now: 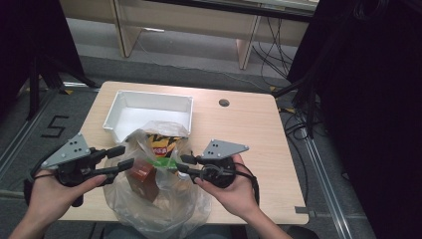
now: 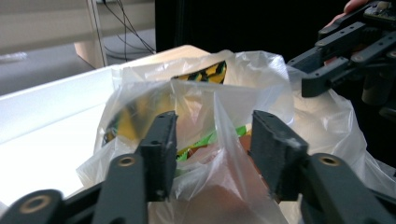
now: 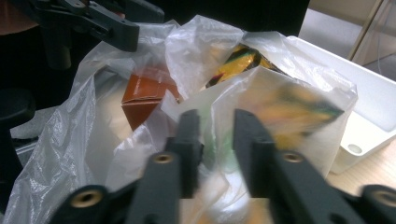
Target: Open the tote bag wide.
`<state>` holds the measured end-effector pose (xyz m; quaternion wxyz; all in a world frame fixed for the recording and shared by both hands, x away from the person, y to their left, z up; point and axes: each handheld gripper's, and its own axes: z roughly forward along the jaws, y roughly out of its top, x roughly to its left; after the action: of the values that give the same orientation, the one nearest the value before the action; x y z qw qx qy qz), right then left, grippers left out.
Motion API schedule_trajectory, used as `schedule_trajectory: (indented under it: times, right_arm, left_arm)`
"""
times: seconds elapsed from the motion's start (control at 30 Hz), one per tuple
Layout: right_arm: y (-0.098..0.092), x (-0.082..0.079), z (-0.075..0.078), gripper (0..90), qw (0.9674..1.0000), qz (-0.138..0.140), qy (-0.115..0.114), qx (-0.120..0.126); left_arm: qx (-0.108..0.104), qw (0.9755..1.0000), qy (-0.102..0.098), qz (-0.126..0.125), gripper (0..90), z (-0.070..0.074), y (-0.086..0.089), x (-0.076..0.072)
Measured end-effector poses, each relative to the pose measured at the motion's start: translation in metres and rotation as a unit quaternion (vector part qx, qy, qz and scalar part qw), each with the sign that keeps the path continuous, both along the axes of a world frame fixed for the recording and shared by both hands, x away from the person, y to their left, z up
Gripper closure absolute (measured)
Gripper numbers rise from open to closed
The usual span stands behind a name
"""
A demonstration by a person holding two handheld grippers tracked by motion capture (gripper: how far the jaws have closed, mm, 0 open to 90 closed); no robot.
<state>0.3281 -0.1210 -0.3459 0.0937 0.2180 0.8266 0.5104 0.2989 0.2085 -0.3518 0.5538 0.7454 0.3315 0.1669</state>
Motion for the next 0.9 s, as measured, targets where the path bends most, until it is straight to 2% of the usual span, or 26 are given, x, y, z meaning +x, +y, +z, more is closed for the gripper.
schedule_trajectory:
  times: [0.03, 0.07, 0.1, 0.13, 0.2, 0.27, 0.3, 0.33, 0.43, 0.47, 0.5, 0.53, 0.63, 0.67, 0.7, 0.73, 0.77, 0.8, 0.83, 0.87, 0.9]
  right_arm:
    - [0.000, 0.001, -0.001, 77.5, 1.0000, 0.000, -0.003, 0.004]
    - [0.000, 0.001, -0.001, 80.2, 1.0000, 0.000, -0.003, 0.006]
    - [0.000, 0.001, -0.001, 80.2, 1.0000, 0.000, -0.003, 0.006]
    - [-0.003, 0.001, -0.001, 84.9, 0.9999, 0.001, 0.008, 0.007]
    - [-0.006, 0.002, 0.000, 87.8, 0.9999, 0.004, 0.012, 0.004]
    - [-0.007, 0.002, 0.000, 88.6, 0.9999, 0.000, 0.014, 0.006]
    - [-0.010, 0.002, 0.000, 90.0, 0.9999, -0.001, 0.010, 0.004]
    - [-0.011, 0.001, 0.000, 90.0, 0.9999, -0.006, 0.013, 0.010]
    - [-0.015, 0.002, 0.001, 90.0, 0.9999, -0.007, 0.009, 0.008]
    - [-0.018, 0.002, 0.001, 90.0, 0.9999, -0.010, 0.009, 0.011]
    - [-0.019, 0.001, 0.001, 90.0, 0.9996, -0.020, 0.013, 0.016]
    - [-0.022, 0.002, 0.001, 90.0, 0.9996, -0.017, 0.019, 0.011]
    - [-0.027, 0.002, 0.001, 90.0, 0.9995, -0.027, 0.013, 0.011]
    - [-0.032, 0.003, -0.001, 90.0, 0.9992, -0.031, 0.022, 0.012]
    - [-0.032, 0.003, -0.001, 90.0, 0.9992, -0.031, 0.022, 0.012]
    - [-0.037, 0.004, -0.003, 90.0, 0.9991, -0.041, 0.009, 0.005]
    - [-0.039, 0.002, -0.003, 90.0, 0.9985, -0.050, 0.022, 0.001]
    - [-0.039, 0.002, -0.003, 90.0, 0.9985, -0.050, 0.022, 0.001]
    - [-0.043, 0.002, -0.007, 90.0, 0.9979, -0.059, 0.023, -0.008]
    - [-0.045, 0.003, -0.008, 90.0, 0.9980, -0.061, 0.008, -0.015]
    - [-0.045, 0.003, -0.008, 90.0, 0.9980, -0.061, 0.008, -0.015]
  left_arm:
    - [0.000, 1.0000, 0.004, -0.002, 54.5, -0.001, -0.001, 0.001]
    - [0.009, 0.9999, 0.005, -0.001, 56.5, -0.001, 0.000, 0.001]
    - [0.009, 0.9999, 0.005, -0.001, 58.4, -0.001, 0.000, 0.001]
    - [0.015, 0.9998, 0.013, -0.003, 61.2, -0.002, -0.001, 0.001]
    - [0.016, 0.9997, 0.019, -0.006, 65.5, -0.003, 0.000, 0.002]
    - [0.013, 0.9996, 0.023, -0.007, 67.4, -0.003, 0.001, 0.003]
    - [0.011, 0.9996, 0.026, -0.007, 72.3, -0.003, 0.002, 0.003]
    - [0.014, 0.9995, 0.029, -0.001, 74.0, -0.003, 0.005, 0.003]
    - [0.021, 0.9994, 0.027, -0.002, 78.6, -0.003, 0.008, 0.004]
    - [0.025, 0.9994, 0.024, 0.000, 84.2, -0.004, 0.010, 0.004]
    - [0.025, 0.9994, 0.024, 0.000, 86.0, -0.004, 0.010, 0.004]
    - [0.022, 0.9993, 0.029, 0.001, 87.6, -0.005, 0.013, 0.004]
    - [0.021, 0.9993, 0.031, 0.007, 88.9, -0.007, 0.016, 0.003]
    - [0.015, 0.9993, 0.033, 0.005, 89.2, -0.008, 0.017, 0.004]
    - [0.014, 0.9993, 0.034, 0.007, 89.2, -0.009, 0.019, 0.003]
    - [0.008, 0.9991, 0.037, 0.017, 89.3, -0.011, 0.022, 0.002]
    - [0.008, 0.9991, 0.037, 0.017, 89.3, -0.011, 0.022, 0.002]
    - [0.007, 0.9989, 0.041, 0.021, 89.3, -0.012, 0.024, 0.001]
    - [-0.003, 0.9985, 0.049, 0.025, 89.3, -0.017, 0.027, 0.001]
    - [-0.007, 0.9981, 0.055, 0.028, 89.4, -0.019, 0.028, 0.001]
    - [-0.007, 0.9981, 0.055, 0.028, 89.4, -0.019, 0.028, 0.001]
